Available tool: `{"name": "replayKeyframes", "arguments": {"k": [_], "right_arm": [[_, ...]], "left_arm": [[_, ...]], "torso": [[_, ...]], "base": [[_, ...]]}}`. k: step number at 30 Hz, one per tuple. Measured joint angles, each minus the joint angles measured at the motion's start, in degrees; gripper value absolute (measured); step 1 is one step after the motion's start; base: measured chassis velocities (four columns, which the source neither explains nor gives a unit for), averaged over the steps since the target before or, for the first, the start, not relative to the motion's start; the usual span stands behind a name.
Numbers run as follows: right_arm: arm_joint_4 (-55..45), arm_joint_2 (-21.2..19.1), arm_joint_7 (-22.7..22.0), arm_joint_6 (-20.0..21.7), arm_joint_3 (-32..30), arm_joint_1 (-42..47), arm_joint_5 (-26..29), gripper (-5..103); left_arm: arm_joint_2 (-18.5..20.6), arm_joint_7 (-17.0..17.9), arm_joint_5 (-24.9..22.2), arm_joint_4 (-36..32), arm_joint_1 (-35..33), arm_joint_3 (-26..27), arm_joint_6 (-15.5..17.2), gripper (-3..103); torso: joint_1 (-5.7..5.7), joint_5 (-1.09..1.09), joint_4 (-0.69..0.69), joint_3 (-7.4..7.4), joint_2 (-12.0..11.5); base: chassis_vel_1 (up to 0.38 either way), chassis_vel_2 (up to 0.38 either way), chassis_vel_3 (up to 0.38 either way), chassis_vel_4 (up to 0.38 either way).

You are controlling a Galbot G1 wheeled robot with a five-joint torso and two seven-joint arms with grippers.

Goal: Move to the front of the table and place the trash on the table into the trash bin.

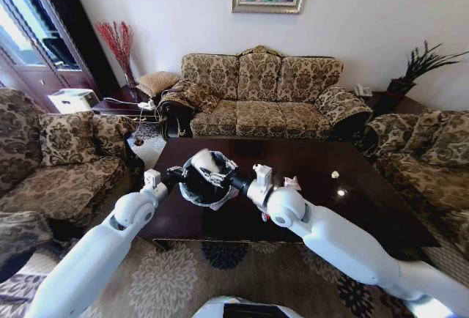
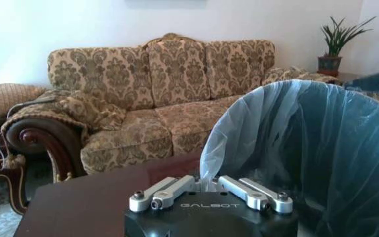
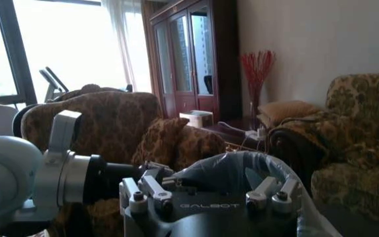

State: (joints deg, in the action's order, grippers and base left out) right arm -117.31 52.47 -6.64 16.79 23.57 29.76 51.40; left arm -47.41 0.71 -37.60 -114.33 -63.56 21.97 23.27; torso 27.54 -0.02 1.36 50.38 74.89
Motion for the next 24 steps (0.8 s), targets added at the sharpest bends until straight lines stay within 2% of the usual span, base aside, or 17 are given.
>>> {"name": "replayKeyframes", "arguments": {"k": [1, 2, 4, 5, 6, 10, 12, 13, 15, 18, 20, 21, 24], "right_arm": [[-0.1, -0.4, 0.1, 0.0, -0.1, 0.3, -0.1, 81], [-0.1, -0.4, 0.1, 0.0, -0.1, 0.3, -0.1, 81], [-0.6, -1.2, 0.1, -0.2, -0.8, 1.0, -0.1, 91], [-0.6, -1.2, 0.1, -0.2, -0.8, 1.0, -0.1, 91], [-1.1, -1.4, 0.0, -0.8, -1.5, 1.4, -0.1, 99], [-2.5, -2.0, -0.9, -1.1, -3.7, 2.3, 0.0, 100], [-3.3, -4.5, -1.7, -1.1, -8.6, 5.4, 0.1, 100], [-3.3, -4.5, -1.7, -1.1, -8.6, 5.4, 0.1, 100], [-3.1, -8.1, -1.8, -2.2, -14.3, 11.9, -1.3, 100], [-0.7, -10.3, -2.7, -4.7, -16.5, 17.0, -3.8, 100], [4.2, -10.2, -2.6, -7.1, -17.1, 19.7, -6.5, 100], [4.2, -10.2, -2.6, -7.1, -17.1, 19.7, -6.5, 100], [13.6, -6.3, -2.6, -10.9, -18.6, 24.3, -10.8, 100]], "left_arm": [[0.1, 0.1, 0.0, 0.0, 0.0, 0.0, 0.0, 0], [0.1, 0.1, 0.0, 0.0, 0.0, 0.0, 0.0, 0], [0.1, 0.1, 0.0, 0.0, 0.1, 0.0, 0.1, 0], [0.1, 0.1, 0.0, 0.0, 0.1, 0.0, 0.1, 0], [0.1, 0.1, 0.0, 0.0, 0.1, 0.0, 0.1, 0], [0.0, 0.3, 0.0, 0.1, 0.3, -0.1, 0.1, 0], [-0.5, 0.6, 0.5, 1.0, 0.6, 0.2, 0.0, 0], [-0.5, 0.6, 0.5, 1.0, 0.6, 0.2, 0.0, 0], [-0.9, 0.7, 2.0, 2.5, 0.9, 0.8, -0.9, 0], [-1.1, 0.7, 3.1, 3.4, 0.2, 2.0, -1.8, 0], [-1.8, 1.0, 3.7, 3.1, -1.7, 3.4, -2.2, 0], [-1.8, 1.0, 3.7, 3.1, -1.7, 3.4, -2.2, 0], [-3.1, 2.2, 3.8, 2.7, -1.7, 3.5, -2.1, 0]], "torso": [[0.0, 0.03, 0.0, 0.0, 0.0], [0.0, 0.03, 0.0, 0.0, 0.0], [0.0, 0.02, 0.0, 0.0, 0.0], [0.0, 0.02, 0.0, 0.0, 0.0], [0.0, 0.02, 0.0, 0.0, 0.0], [0.0, 0.02, 0.05, 0.0, 0.0], [0.0, 0.01, 0.05, 0.0, 0.0], [0.0, 0.01, 0.05, 0.0, 0.0], [0.0, 0.02, 0.02, 0.0, 0.0], [0.0, 0.02, -0.09, 0.0, 0.0], [-0.01, 0.03, 0.02, -0.01, 0.0], [-0.01, 0.03, 0.02, -0.01, 0.0], [-0.01, 0.01, 0.07, 0.0, 0.0]], "base": [[0.0, 0.0, 0.0, 0.0], [0.0, 0.0, 0.0, 0.0], [0.0, 0.0, 0.0, 0.0], [0.0, 0.0, 0.0, 0.0], [0.0, 0.0, 0.0, 0.0], [0.0, 0.0, 0.0, 0.0], [0.0, 0.0, 0.0, 0.0], [0.0, 0.0, 0.0, 0.0], [0.0, 0.0, 0.0, 0.0], [0.0, 0.0, 0.0, 0.0], [0.0, 0.0, 0.0, 0.0], [0.0, 0.0, 0.0, 0.0], [0.0, 0.0, 0.0, 0.0]]}}
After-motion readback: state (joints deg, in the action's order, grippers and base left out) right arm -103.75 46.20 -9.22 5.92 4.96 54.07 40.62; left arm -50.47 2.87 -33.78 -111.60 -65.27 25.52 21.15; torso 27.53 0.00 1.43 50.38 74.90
